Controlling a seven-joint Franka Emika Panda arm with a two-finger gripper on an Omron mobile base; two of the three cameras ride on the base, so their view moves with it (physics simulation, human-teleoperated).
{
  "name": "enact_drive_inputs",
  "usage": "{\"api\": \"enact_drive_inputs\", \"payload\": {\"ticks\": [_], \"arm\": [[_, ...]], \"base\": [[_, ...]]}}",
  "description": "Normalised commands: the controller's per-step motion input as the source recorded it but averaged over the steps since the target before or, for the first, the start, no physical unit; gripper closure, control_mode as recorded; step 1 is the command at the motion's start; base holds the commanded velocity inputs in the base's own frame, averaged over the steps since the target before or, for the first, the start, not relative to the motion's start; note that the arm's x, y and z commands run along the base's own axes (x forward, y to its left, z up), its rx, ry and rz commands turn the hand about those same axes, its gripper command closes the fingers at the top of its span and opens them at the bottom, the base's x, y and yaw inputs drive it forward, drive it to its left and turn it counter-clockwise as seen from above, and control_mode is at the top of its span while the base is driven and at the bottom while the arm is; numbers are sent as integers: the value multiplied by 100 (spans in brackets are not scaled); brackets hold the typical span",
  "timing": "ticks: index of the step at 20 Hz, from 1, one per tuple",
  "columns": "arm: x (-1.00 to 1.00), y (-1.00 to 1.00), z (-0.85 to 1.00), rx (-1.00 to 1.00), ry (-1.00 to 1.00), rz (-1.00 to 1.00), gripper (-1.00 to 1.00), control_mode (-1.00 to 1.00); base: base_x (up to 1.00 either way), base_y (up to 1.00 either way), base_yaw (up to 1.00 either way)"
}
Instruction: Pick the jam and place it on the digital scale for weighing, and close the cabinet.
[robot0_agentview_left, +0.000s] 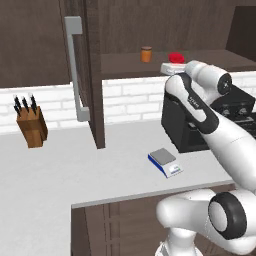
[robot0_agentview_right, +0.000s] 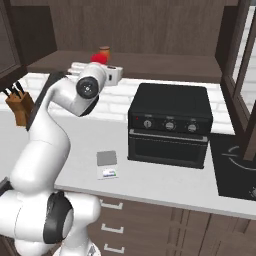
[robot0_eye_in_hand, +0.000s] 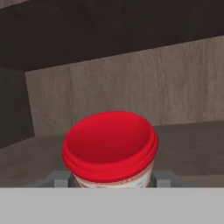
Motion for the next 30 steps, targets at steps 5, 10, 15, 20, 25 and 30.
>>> {"api": "enact_drive_inputs", "payload": {"ticks": [5,10,15,20,25,30], "arm": [[-100,0,15,0,0,22,100,-100],[-100,0,7,0,2,23,100,-100],[-78,-2,-40,0,14,24,100,-100],[-6,-14,-98,-1,16,23,100,-100],[0,-18,-99,0,11,20,100,-100],[21,-1,-100,-2,12,12,100,-100]], "base": [[0,0,0],[0,0,0],[0,0,0],[0,0,0],[0,0,0],[0,0,0]]}}
